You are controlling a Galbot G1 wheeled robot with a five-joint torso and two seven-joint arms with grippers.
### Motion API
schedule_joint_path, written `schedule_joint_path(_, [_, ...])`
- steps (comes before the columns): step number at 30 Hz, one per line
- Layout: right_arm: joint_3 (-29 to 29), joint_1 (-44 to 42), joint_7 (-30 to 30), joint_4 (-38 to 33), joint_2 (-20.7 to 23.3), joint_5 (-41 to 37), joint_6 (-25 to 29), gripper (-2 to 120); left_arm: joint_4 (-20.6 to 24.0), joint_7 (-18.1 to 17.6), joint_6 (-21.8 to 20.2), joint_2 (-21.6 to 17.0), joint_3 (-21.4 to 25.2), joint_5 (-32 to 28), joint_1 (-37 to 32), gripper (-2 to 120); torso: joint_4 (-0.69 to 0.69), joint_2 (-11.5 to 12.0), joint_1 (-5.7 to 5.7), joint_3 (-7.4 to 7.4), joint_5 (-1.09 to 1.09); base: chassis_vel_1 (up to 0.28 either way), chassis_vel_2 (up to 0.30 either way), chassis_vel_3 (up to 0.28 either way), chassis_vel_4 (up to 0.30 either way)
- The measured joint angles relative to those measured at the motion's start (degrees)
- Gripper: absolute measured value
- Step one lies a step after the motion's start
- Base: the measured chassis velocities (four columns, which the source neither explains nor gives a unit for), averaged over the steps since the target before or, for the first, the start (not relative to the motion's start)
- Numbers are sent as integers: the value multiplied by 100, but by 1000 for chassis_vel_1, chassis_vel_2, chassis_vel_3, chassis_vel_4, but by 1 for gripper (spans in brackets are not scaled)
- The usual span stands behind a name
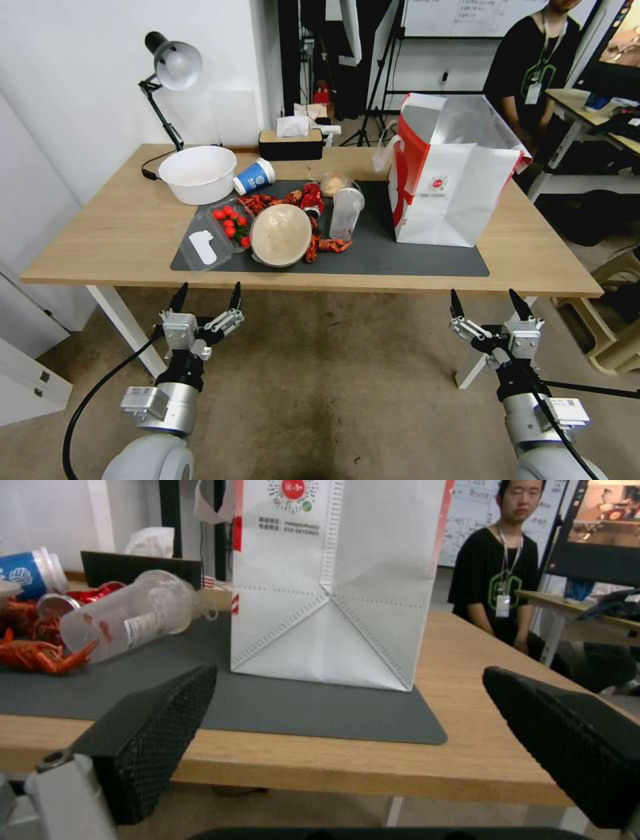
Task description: Pick up the food delivery bag from the floor and place it on the table.
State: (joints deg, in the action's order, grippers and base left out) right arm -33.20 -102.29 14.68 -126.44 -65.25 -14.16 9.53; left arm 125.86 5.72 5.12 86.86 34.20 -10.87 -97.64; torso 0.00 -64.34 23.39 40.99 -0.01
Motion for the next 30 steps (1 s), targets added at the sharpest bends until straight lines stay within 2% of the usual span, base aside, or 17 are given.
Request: schedule_joint_path(30, [55, 43, -43, 111, -16, 10, -5, 100, -31, -55, 53, -44, 10, -31, 9, 100, 0, 0, 1, 0, 1, 0, 0, 0, 0])
